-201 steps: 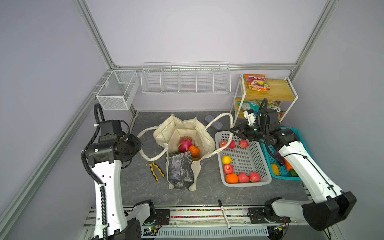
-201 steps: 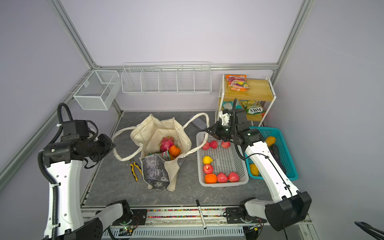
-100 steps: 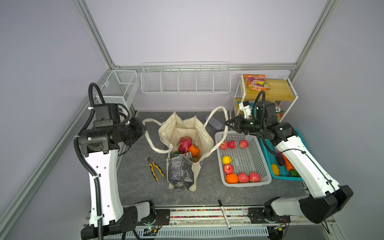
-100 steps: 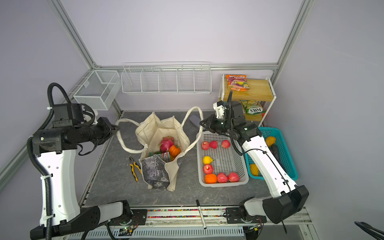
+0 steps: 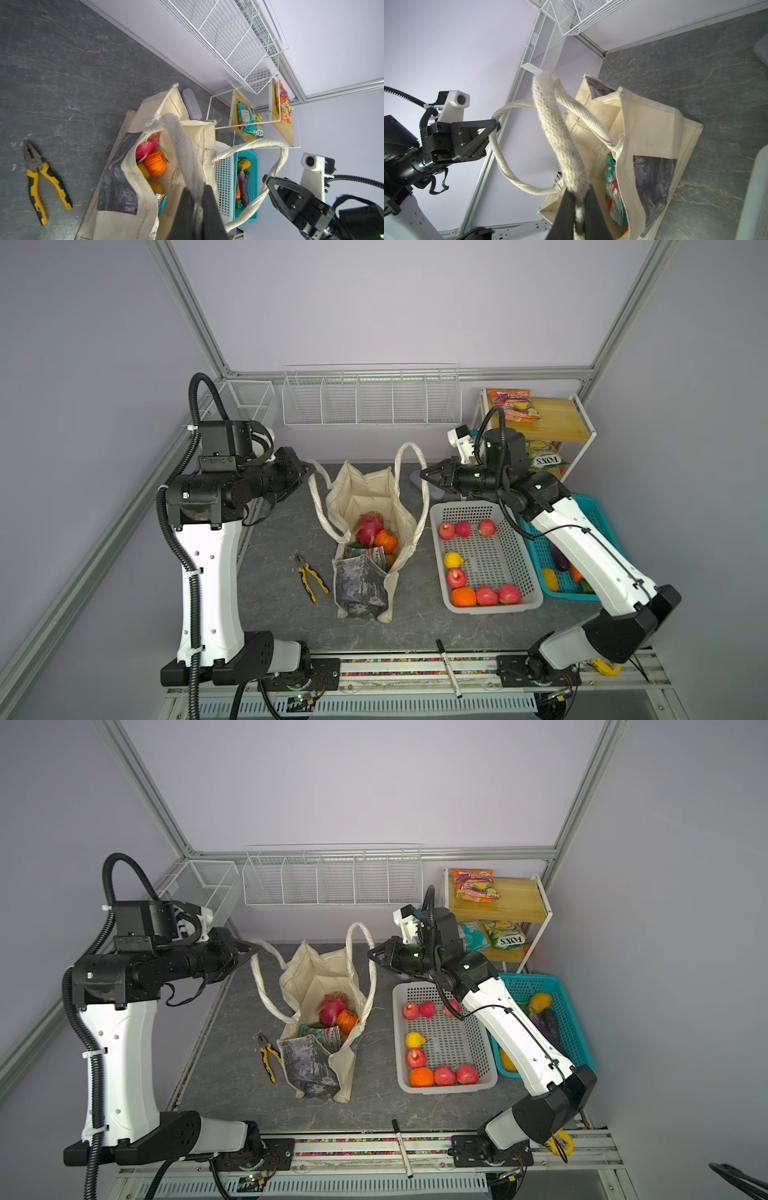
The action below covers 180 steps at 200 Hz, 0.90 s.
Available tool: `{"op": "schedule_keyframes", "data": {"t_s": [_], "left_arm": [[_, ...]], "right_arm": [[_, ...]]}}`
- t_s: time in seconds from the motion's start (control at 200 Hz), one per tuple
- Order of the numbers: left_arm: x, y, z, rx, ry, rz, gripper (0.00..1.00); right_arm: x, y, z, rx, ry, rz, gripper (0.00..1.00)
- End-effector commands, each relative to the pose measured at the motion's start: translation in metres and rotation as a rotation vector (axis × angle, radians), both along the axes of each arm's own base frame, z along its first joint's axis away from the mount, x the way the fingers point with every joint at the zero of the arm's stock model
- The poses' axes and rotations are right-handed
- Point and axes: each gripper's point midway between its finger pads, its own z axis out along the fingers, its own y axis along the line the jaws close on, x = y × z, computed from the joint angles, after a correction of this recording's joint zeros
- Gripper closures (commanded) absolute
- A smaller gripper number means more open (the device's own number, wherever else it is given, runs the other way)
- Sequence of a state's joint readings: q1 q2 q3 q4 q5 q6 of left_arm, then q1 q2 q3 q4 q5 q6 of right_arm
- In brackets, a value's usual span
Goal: Place the food into the grocery bag and tie it
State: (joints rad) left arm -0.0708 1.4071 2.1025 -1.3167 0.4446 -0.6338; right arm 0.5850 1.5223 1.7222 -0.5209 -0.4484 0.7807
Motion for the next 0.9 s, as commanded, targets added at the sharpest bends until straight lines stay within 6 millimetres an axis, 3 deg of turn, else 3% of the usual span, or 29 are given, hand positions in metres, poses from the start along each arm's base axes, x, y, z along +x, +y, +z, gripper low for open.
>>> {"op": "schedule_keyframes", "data": {"t_s": [0.0,0.19,0.435,0.56,0.895], "left_arm": [[0.004,-0.013,0.023,-0.033,-0.083,-0.036,0.98],[0.011,-0.026,0.018,-0.039,-0.077,-0.067,0.98],[0.021,-0.034,0.025,-0.062,-0.102,-0.089,0.98],[0.024,-0.047,0.027,-0.065,-0.107,-0.123,0.98],[0.024,-0.076,0.023,-0.076,-0.098,-0.187,0.99]], "right_arm": [[-0.003,0.02,0.017,0.032,-0.06,0.049,0.93],[-0.014,0.053,0.012,0.022,-0.078,0.155,0.93],[-0.029,0.092,0.001,0.026,-0.091,0.287,0.93],[-0.034,0.109,-0.008,0.003,-0.079,0.34,0.93],[-0.039,0.133,-0.016,-0.011,-0.068,0.399,0.93]]}}
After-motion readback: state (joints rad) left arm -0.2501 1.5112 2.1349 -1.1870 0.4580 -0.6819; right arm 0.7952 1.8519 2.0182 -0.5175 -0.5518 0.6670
